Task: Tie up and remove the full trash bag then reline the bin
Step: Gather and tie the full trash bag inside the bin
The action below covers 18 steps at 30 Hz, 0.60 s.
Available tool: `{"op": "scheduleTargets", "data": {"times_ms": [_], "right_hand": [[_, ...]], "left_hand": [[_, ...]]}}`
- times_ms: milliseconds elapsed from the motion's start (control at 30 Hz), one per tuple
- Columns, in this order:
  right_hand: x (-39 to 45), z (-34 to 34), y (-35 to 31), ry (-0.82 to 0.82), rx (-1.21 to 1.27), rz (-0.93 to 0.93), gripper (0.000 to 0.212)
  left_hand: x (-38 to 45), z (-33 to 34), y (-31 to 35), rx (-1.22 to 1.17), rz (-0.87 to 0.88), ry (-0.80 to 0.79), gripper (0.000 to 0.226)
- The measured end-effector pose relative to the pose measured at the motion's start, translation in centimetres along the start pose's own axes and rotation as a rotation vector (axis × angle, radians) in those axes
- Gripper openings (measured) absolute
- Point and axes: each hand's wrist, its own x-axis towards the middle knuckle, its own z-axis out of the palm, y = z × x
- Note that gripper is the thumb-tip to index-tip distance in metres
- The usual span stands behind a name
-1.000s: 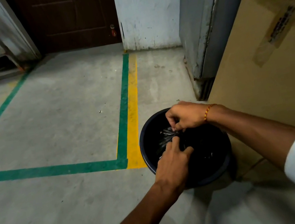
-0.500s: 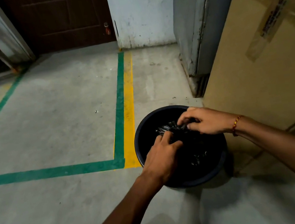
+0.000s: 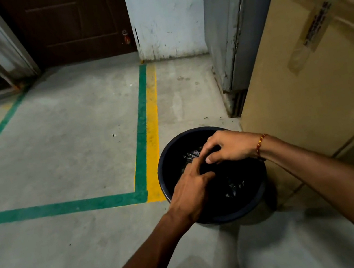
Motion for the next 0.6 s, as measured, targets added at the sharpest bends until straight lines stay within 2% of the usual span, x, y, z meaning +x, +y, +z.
{"op": "scheduleTargets", "data": {"times_ms": [33,133,267,467,600], "right_hand": [[0.0,0.2,0.3,0.048,-0.041,-0.006,0.018],[-0.2,0.7,1.0,0.178,-0.059,0.007,0.011],[-0.8,0.2,2.0,0.243,0.069,0.045,0.007],[-2.4,0.9,2.4,0.399,0.446,0.050,0.007],[-3.4,2.8,2.5,0.404,0.734,0.080,0.015]], "left_hand": [[-0.1,0.0,0.1,-0.016,-0.035,-0.018,0.034],[-0.4,0.0,-0.4,0.131,0.002,0.002,0.027],[-0.1,-0.7,-0.8,0.035,-0.078,-0.054,0.029],[0.6,-1.5,-0.9,-0.112,-0.037,-0.091,0.024],[1.2,-1.9,-0.6,-0.103,0.018,-0.058,0.029]]}}
